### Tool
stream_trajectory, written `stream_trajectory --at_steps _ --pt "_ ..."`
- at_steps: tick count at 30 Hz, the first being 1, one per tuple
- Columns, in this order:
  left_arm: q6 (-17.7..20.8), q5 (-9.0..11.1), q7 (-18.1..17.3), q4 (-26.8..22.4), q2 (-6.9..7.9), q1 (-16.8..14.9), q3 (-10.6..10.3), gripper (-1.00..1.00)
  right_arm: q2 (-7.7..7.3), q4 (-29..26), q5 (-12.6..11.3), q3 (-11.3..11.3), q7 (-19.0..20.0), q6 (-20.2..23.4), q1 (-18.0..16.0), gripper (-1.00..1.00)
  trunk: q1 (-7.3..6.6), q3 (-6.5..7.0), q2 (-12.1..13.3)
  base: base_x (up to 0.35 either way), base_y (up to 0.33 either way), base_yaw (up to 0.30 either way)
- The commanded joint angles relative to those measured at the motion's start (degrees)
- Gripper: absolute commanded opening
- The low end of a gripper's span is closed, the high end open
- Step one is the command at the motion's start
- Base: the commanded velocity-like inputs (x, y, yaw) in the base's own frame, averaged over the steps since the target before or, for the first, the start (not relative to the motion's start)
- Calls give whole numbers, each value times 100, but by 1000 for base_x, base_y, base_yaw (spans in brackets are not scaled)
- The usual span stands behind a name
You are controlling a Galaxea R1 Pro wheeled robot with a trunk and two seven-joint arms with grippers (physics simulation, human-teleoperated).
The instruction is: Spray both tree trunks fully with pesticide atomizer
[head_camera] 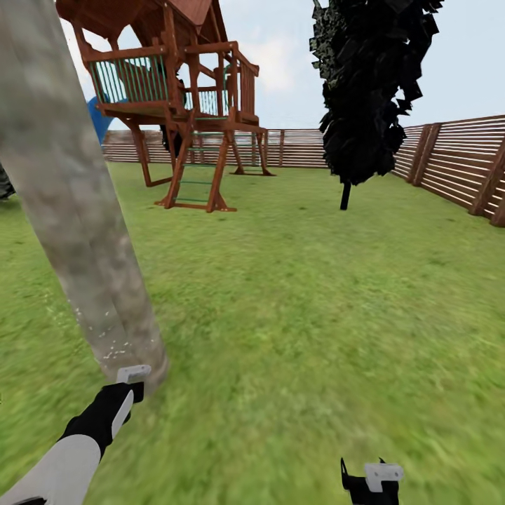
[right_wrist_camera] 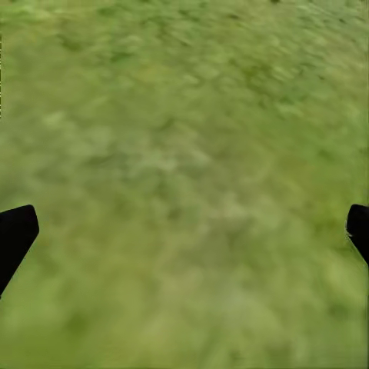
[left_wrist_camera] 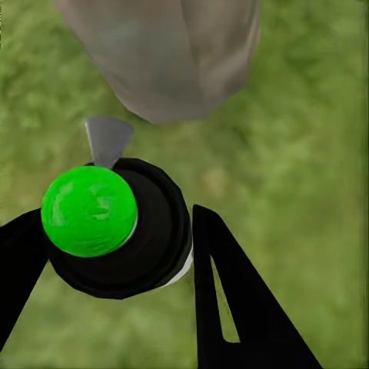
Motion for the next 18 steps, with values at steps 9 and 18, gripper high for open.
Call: stream_trajectory --at_steps 9,18 --pt "0 -3 0 0 0 0 2 -100 6 0 -1 -1 3 0 0 100 0 0 0 199 -213 270" --pt "0 -3 0 0 0 0 -1 -100 11 0 -1 1 3 0 0 100 0 0 0 66 -259 39"
